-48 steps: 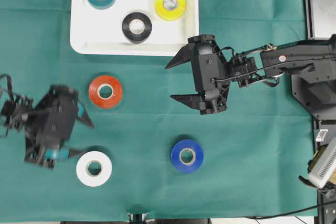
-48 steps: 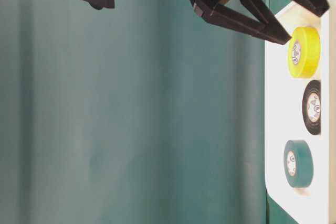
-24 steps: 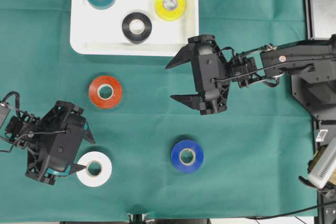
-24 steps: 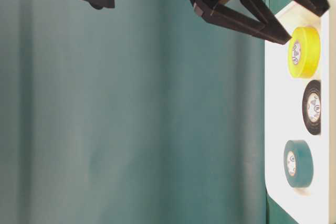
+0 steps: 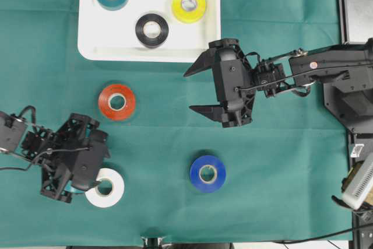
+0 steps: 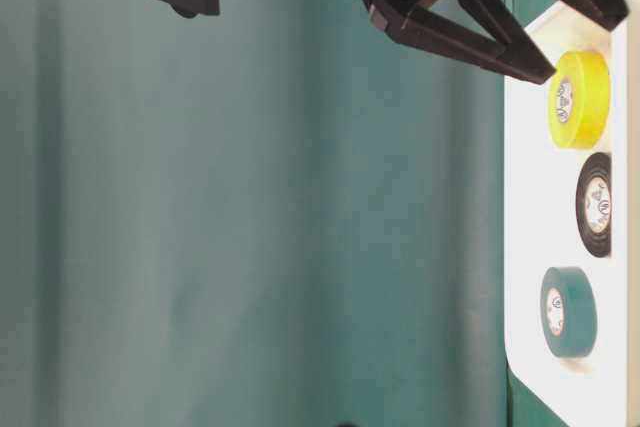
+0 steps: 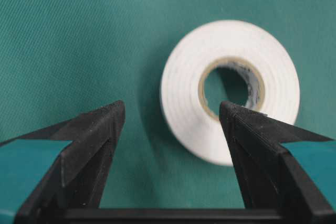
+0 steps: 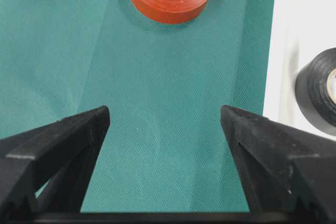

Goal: Put the tape alternately from left to right into the white case.
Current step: 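Move the left gripper down onto the white tape roll and grasp it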

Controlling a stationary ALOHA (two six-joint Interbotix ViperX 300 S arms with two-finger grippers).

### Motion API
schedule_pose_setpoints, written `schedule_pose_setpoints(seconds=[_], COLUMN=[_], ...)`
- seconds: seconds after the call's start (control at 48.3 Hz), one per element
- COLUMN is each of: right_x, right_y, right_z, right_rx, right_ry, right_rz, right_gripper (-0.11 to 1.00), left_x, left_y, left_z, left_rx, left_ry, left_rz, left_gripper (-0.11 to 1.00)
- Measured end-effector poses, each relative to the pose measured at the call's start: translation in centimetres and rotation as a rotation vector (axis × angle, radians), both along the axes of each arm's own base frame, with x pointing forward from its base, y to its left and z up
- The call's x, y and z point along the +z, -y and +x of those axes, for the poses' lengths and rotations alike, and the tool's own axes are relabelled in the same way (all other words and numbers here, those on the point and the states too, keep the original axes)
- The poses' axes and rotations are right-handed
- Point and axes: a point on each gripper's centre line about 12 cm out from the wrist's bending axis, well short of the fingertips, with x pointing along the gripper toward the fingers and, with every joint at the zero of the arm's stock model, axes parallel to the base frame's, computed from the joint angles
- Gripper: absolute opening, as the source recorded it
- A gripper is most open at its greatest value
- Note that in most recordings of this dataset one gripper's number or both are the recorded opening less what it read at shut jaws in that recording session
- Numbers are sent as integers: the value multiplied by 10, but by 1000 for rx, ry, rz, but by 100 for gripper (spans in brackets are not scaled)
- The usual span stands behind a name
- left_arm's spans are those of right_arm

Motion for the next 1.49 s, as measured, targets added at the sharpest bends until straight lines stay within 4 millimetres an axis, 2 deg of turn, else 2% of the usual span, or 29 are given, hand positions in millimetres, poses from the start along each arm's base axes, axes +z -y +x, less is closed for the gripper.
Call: schedule_pose_setpoints(seconds=[0.207,0.497,0.704,0.766,0.808,0.932,0.973,1.491], right_x=[0,-1,-1,-1,0,-1,-1,-1], right_y=[-1,0,0,0,0,0,0,0], right_z=[0,-1,-1,-1,0,-1,-1,-1], right_rx=[3,2,3,0,2,2,0,2], right_ry=[0,-3,-3,-3,-1,-3,-3,-3], right_rz=[-1,-2,-3,-1,-2,-2,-1,-2], right_gripper=[66,66,66,66,66,66,66,66], left_x=[-2,-18,-19,-19,-19,-18,-18,-14], left_y=[5,4,5,5,5,5,5,5], left_z=[12,10,11,11,12,12,12,12], left_rx=[2,1,-2,-1,-3,-3,-4,1], left_ry=[4,-50,-53,-54,-52,-52,-50,-44], left_rz=[-2,22,27,26,26,25,27,19], left_gripper=[76,76,75,72,65,33,27,27])
